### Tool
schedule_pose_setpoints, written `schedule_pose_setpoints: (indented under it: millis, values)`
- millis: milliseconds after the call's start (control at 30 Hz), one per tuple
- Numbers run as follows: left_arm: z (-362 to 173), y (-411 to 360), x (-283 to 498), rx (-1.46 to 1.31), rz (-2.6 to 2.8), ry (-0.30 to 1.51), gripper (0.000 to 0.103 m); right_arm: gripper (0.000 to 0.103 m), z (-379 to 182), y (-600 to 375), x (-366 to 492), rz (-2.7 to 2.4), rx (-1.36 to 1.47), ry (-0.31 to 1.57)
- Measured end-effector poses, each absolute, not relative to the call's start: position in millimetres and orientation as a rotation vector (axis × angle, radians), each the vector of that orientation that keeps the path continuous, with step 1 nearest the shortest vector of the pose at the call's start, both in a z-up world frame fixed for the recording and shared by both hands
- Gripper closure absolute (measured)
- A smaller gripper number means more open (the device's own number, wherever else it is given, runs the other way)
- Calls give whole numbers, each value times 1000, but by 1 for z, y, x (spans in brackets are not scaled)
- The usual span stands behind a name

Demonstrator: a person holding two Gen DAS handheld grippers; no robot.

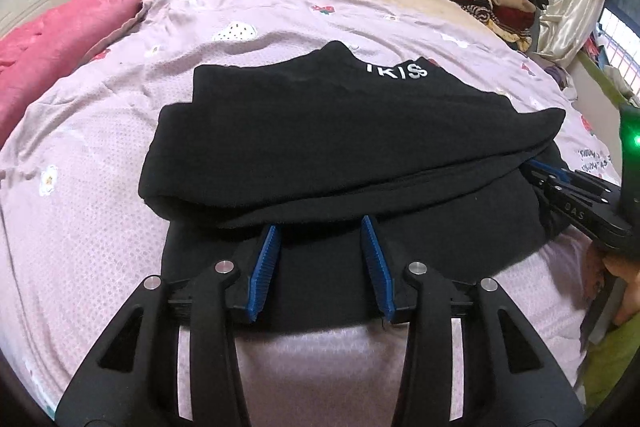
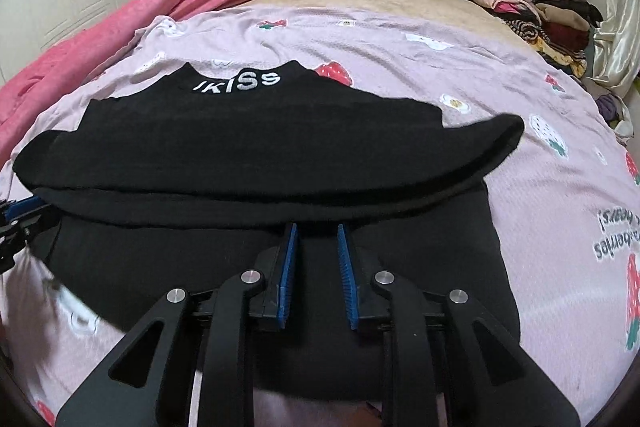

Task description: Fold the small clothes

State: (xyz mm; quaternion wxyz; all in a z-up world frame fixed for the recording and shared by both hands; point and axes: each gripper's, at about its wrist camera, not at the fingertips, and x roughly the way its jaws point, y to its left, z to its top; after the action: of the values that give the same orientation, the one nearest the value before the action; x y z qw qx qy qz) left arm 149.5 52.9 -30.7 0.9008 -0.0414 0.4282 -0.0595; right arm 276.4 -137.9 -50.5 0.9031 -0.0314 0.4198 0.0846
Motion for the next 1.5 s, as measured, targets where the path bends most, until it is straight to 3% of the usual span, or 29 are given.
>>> schedule_pose_setpoints:
  millis: [367,633,800,833,933,1167,1233,1267,1300,1333,1367,1500]
  values:
    - [-24,62,195,-100,-57,884,64,84,-40,-138,326,183,-14,865]
    - [-12,84,238,-282,20,859,63,84,-30,-144,357,153,39,837]
    - [1,105,234,-362,51,723,52,82,-14,-161,358,122,59,767]
    - [2,109,232,-358,66,708,51,81,-11,-167,357,100,44,757]
    - [0,121,229,-356,92,709,49,61,-11,-184,356,45,-1,762]
    - [-27,134,241,-324,48,811,45,56,-40,-223,366,-20,52,889]
    - [-30,132,243,-309,40,818,60,56,-44,-231,368,-2,111,898]
    - [-31,132,244,-310,34,820,81,63,-45,-232,369,5,130,897]
    - [-32,133,245,-305,35,821,90,71,-46,-234,369,30,154,897]
    - [-33,133,245,-302,30,822,92,88,-46,-233,368,43,165,895]
    - [-33,133,245,-303,21,820,97,94,-45,-231,367,51,162,888]
    - [-22,138,237,-305,0,774,100,95,-30,-222,354,61,125,816]
